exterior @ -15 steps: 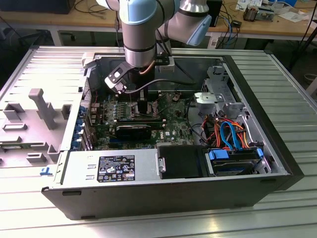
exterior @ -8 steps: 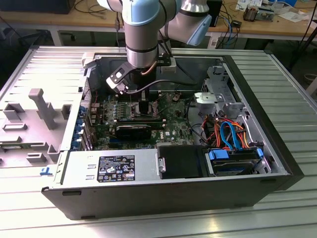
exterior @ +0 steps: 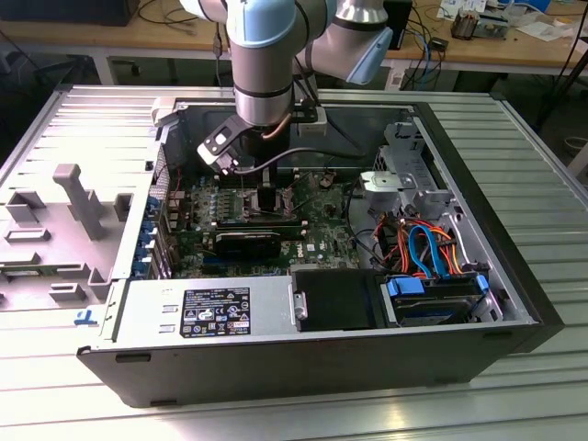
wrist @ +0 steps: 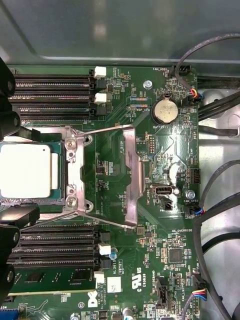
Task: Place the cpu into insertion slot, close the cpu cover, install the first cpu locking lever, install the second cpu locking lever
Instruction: 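Place the cpu into insertion slot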
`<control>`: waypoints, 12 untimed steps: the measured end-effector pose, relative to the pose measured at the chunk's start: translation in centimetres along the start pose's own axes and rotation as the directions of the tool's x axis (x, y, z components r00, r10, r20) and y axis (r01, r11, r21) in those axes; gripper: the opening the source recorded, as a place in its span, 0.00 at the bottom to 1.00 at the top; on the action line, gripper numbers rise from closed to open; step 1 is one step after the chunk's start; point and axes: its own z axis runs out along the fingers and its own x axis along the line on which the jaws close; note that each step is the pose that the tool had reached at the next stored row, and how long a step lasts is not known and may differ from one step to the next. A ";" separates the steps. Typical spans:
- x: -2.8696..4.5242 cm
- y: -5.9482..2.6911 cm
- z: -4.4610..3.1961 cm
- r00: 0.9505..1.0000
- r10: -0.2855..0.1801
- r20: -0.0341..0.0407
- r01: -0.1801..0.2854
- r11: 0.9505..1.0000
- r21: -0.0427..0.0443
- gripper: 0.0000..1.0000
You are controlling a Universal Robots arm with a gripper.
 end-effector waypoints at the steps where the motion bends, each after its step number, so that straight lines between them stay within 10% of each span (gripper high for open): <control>1: -0.03 0.00 0.00 1.000 0.000 0.000 0.000 1.000 0.000 0.62; 12: 0.00 0.00 -0.08 1.000 0.000 0.000 0.000 1.000 0.000 0.62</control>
